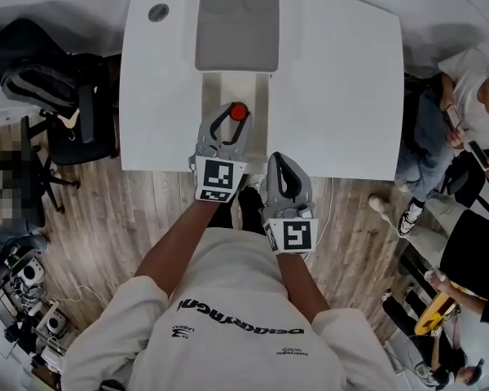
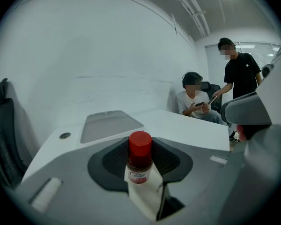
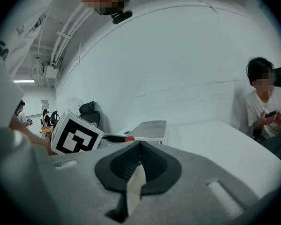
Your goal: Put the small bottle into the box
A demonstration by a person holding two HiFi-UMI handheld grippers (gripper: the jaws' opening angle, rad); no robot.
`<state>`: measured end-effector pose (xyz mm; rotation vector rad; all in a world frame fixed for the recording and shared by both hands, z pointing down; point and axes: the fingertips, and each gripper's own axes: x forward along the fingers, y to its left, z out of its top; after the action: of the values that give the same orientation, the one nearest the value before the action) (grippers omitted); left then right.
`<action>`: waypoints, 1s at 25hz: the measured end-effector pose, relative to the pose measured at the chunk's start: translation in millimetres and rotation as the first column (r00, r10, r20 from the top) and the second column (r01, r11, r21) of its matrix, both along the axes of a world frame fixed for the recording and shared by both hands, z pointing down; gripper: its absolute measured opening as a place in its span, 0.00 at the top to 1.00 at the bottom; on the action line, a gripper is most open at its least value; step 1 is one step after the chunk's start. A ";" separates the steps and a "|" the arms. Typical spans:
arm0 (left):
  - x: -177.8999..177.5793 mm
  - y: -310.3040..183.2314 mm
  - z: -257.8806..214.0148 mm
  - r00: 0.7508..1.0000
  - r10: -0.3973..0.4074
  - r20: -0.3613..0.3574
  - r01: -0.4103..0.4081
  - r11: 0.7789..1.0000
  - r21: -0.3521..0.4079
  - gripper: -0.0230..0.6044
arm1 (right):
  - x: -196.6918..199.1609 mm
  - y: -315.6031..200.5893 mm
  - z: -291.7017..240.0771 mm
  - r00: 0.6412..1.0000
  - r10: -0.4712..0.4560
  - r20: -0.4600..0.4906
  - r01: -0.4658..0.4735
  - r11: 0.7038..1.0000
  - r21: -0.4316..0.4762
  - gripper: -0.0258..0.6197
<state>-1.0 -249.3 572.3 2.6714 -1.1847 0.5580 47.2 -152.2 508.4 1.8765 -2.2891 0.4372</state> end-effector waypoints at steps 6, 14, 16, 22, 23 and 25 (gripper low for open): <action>-0.3 -7.5 8.6 1.000 -0.002 0.011 0.002 1.000 -0.007 0.73 | -0.2 -5.9 5.1 1.000 -0.001 0.002 0.001 1.000 -0.007 0.96; 0.2 -8.5 16.9 1.000 0.000 0.022 0.000 1.000 -0.023 0.73 | -1.2 -7.8 6.7 1.000 0.000 0.003 0.000 1.000 -0.014 0.96; -0.5 -7.5 18.5 1.000 0.001 0.024 0.000 1.000 -0.024 0.73 | -2.1 -6.7 7.6 1.000 0.000 0.003 0.000 1.000 -0.015 0.96; 1.8 -7.3 23.2 1.000 0.002 0.031 -0.001 0.999 -0.032 0.73 | -0.6 -5.5 7.2 1.000 0.003 0.000 -0.003 1.000 -0.016 0.96; 2.1 -7.5 23.1 1.000 0.003 0.030 -0.002 1.000 -0.029 0.73 | -0.7 -5.1 7.2 1.000 0.004 0.000 -0.004 1.000 -0.015 0.96; 1.0 -8.1 22.9 1.000 0.002 0.027 -0.001 1.000 -0.026 0.73 | -2.6 -4.1 8.2 1.000 0.006 0.001 -0.006 1.000 -0.016 0.96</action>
<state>-0.1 -257.4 595.2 2.6519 -1.1745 0.6079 44.6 -156.2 516.6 1.8769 -2.2747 0.4562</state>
